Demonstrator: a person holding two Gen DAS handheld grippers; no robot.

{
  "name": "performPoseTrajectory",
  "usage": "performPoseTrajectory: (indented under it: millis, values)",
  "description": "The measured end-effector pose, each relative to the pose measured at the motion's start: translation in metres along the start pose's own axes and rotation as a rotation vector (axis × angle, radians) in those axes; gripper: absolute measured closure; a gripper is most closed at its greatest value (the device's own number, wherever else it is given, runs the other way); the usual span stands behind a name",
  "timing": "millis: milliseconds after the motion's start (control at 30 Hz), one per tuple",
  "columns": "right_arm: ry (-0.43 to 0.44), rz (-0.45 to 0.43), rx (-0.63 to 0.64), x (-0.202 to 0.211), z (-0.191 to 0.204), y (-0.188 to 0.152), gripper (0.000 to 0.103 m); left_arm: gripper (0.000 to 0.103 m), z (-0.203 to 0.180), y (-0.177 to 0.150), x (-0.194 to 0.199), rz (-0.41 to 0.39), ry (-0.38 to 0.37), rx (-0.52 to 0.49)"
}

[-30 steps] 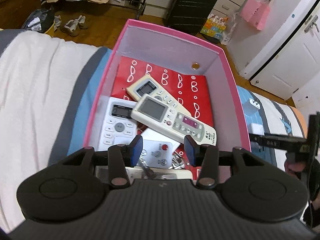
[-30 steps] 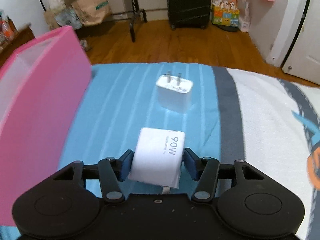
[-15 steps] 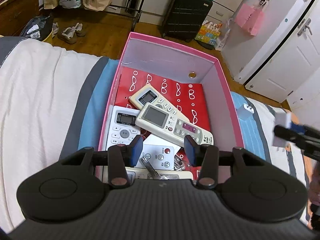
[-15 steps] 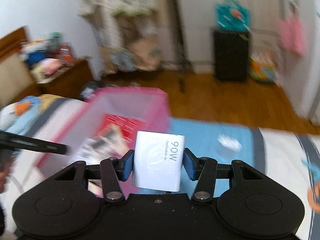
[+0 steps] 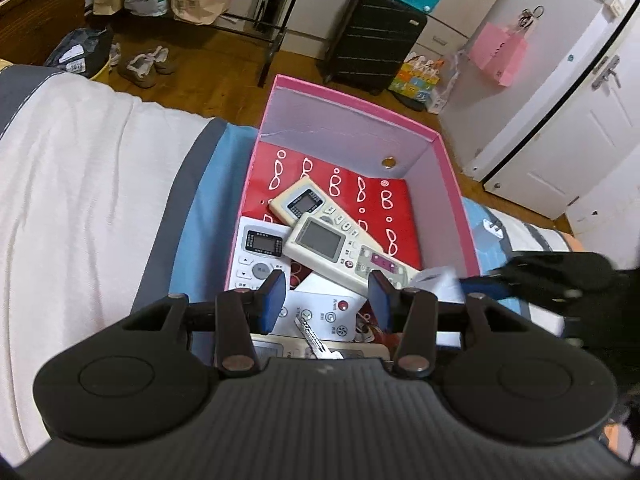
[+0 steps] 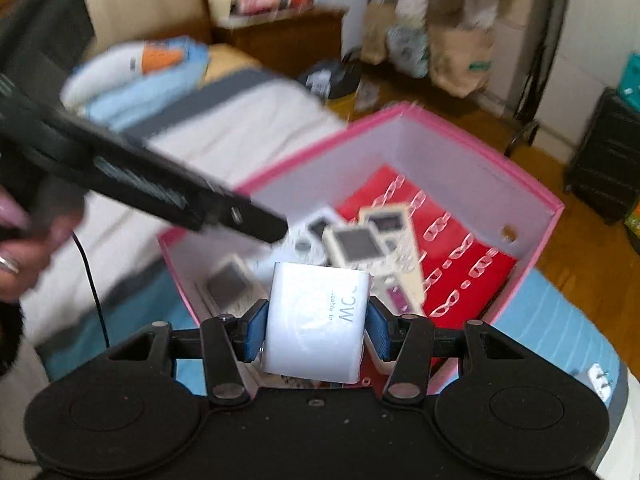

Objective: Organize rigid objects
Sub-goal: 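Carry the large white charger into the pink box and open the right gripper, then move the left gripper to the small white plug charger and grasp it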

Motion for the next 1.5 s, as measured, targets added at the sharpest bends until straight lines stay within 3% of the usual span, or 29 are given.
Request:
performPoseTrajectory:
  millis: [133, 233, 400, 633, 967, 1200, 1400, 1500]
  values:
    - [0.005, 0.064, 0.033, -0.02, 0.005, -0.004, 0.046, 0.059, 0.0, 0.0, 0.0, -0.005, -0.007, 0.0]
    - [0.032, 0.051, -0.062, -0.026, -0.006, -0.003, 0.045, 0.059, 0.001, -0.002, -0.001, 0.0, -0.002, -0.004]
    - [0.095, -0.041, -0.27, -0.002, -0.037, 0.003, 0.042, 0.059, 0.0, -0.003, 0.0, -0.002, 0.01, -0.011]
    - [0.047, -0.17, -0.402, 0.053, -0.08, -0.008, 0.041, 0.059, -0.019, -0.005, -0.001, 0.001, -0.01, -0.054]
    - [-0.12, -0.284, -0.369, 0.097, -0.129, -0.067, 0.041, 0.059, -0.08, -0.015, -0.015, -0.018, -0.052, -0.163]
    - [-0.238, -0.262, -0.301, 0.077, -0.157, -0.111, 0.04, 0.059, -0.126, -0.016, -0.032, -0.044, -0.083, -0.24]
    - [-0.303, -0.222, -0.251, 0.053, -0.189, -0.126, 0.04, 0.059, -0.166, -0.02, -0.058, 0.016, -0.109, -0.283]
    - [-0.295, -0.237, -0.301, 0.055, -0.202, -0.139, 0.04, 0.059, -0.189, -0.022, -0.072, 0.041, -0.11, -0.315]
Point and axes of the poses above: each gripper's, at about its wrist camera, not at the fingertips, and x roughly against the way its jaws point, z to its left, y to its top, the point moved 9 cm from there along -x, roughly the way its jaws point, and after that the axes turned 12 degrees about -y, right-handed, at the moved point
